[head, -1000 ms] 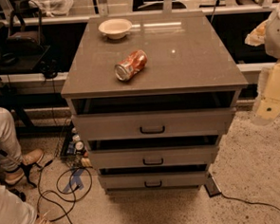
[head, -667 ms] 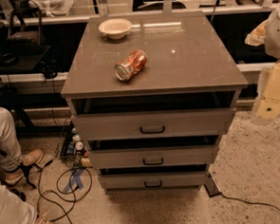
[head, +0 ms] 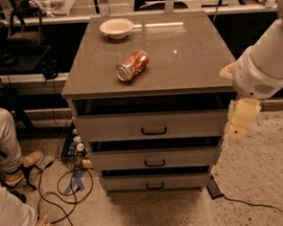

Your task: Open top drawer

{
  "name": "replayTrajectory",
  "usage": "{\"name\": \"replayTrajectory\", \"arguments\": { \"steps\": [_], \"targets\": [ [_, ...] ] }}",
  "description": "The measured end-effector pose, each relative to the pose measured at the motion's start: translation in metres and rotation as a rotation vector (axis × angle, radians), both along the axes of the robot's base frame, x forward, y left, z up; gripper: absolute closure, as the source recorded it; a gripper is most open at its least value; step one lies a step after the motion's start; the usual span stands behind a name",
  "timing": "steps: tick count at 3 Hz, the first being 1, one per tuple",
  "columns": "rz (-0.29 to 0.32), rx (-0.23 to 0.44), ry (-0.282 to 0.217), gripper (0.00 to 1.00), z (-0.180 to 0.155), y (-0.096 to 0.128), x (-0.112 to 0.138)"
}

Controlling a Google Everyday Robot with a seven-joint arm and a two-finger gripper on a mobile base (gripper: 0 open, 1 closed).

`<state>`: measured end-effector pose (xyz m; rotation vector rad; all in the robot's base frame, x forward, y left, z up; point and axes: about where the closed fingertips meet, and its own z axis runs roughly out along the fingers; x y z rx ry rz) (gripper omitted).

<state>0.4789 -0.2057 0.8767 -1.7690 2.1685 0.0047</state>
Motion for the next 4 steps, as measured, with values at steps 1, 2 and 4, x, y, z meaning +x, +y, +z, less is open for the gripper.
{"name": "replayTrajectory", "arguments": {
  "steps": [1, 2, 4],
  "targets": [
    [0.031, 0.050, 0.059, 0.00, -0.086, 0.013, 0.032],
    [0.031, 0.050, 0.059, 0.00, -0.086, 0.013, 0.032],
    [-0.011, 0.009, 0.057, 0.00, -0.138, 0.008, 0.053]
  ]
}}
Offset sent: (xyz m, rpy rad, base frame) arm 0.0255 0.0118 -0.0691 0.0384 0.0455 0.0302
